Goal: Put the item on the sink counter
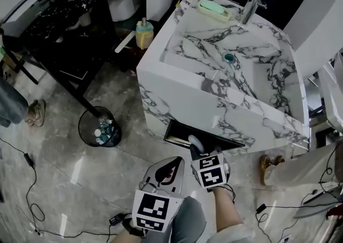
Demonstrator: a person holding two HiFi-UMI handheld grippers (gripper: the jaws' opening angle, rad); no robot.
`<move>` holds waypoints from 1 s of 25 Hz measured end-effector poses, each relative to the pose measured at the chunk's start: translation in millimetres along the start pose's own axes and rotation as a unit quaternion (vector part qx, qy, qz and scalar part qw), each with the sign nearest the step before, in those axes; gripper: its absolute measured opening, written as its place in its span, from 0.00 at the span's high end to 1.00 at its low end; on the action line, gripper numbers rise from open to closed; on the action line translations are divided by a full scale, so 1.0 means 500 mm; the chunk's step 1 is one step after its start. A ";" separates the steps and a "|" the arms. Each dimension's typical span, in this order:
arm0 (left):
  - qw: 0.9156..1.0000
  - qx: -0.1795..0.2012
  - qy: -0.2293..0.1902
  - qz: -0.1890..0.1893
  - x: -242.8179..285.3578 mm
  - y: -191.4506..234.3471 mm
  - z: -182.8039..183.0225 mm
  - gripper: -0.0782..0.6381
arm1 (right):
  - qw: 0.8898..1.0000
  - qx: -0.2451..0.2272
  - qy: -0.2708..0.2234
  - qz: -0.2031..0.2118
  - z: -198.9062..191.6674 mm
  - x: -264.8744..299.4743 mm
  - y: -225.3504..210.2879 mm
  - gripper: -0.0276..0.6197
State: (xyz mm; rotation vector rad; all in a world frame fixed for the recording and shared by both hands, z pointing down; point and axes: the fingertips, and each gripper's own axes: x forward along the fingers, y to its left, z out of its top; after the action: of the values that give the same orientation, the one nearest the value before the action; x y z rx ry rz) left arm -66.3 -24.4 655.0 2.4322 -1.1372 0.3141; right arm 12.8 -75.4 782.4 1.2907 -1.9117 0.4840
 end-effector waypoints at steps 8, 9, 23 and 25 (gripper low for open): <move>1.000 -0.013 0.008 0.004 0.070 0.041 -0.063 0.87 | 1.000 0.002 -0.011 -0.025 -0.035 0.108 -0.040 0.75; 1.000 -0.012 0.010 0.004 0.076 0.045 -0.071 0.87 | 1.000 0.004 -0.012 -0.029 -0.042 0.120 -0.046 0.75; 1.000 0.014 0.001 -0.016 0.107 0.039 -0.121 0.87 | 0.989 -0.020 -0.074 -0.124 -0.048 0.197 -0.103 0.75; 1.000 0.015 0.000 -0.014 0.110 0.046 -0.130 0.87 | 0.985 -0.043 -0.079 -0.148 -0.033 0.209 -0.113 0.75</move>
State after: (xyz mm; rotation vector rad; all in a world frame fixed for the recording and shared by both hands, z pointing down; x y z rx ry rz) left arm -50.4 -43.4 739.7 2.4717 -1.1050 0.3235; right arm 49.6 -151.9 867.2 1.5616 -1.8030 0.1494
